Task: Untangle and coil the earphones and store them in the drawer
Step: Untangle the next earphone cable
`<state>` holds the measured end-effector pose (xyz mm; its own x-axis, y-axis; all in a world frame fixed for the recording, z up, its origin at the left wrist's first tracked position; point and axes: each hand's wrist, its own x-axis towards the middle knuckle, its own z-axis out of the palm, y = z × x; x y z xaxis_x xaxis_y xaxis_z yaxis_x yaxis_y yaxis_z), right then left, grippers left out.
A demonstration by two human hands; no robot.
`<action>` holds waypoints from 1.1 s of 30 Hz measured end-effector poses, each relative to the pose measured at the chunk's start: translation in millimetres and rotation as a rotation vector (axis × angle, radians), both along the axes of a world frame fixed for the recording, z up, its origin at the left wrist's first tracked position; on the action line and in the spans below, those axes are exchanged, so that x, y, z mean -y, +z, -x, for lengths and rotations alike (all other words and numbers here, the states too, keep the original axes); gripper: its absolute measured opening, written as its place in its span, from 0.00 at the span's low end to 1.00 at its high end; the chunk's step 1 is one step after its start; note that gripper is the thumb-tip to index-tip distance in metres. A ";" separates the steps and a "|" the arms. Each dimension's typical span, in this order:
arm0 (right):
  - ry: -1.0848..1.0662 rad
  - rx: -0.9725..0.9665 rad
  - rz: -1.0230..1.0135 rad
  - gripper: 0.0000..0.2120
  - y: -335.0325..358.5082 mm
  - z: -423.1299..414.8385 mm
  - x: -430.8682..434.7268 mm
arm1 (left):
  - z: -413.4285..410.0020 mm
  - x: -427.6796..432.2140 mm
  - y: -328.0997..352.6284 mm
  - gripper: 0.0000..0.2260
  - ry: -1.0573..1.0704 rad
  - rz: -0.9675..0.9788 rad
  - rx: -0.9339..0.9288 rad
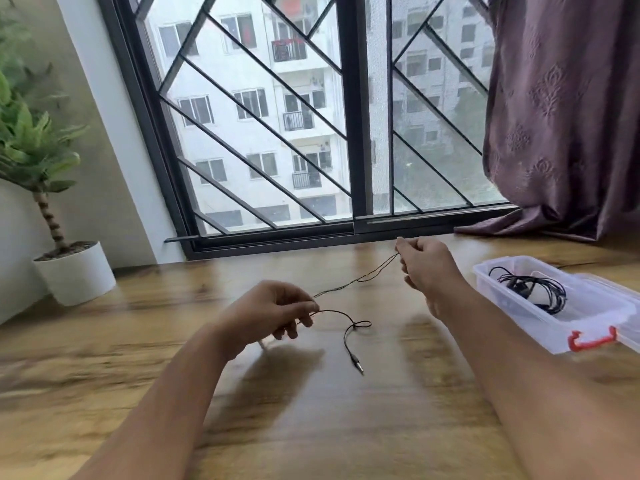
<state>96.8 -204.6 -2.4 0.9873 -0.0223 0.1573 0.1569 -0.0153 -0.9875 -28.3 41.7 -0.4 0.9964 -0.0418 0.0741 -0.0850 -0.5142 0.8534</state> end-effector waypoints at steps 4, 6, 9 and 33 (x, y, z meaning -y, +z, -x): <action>-0.004 0.090 0.523 0.12 -7.7 -0.7 1.3 | 3.0 0.3 9.6 0.10 0.138 0.133 0.168; 0.053 0.075 0.718 0.11 -5.8 2.3 0.7 | 4.7 1.8 12.6 0.11 0.162 0.160 0.231; 0.076 0.029 0.908 0.12 -0.2 12.9 -3.1 | 7.6 6.9 14.6 0.09 0.140 0.177 0.288; 0.297 0.147 -0.230 0.10 31.0 38.7 -17.0 | -8.4 -6.8 -3.9 0.04 0.293 -0.303 0.424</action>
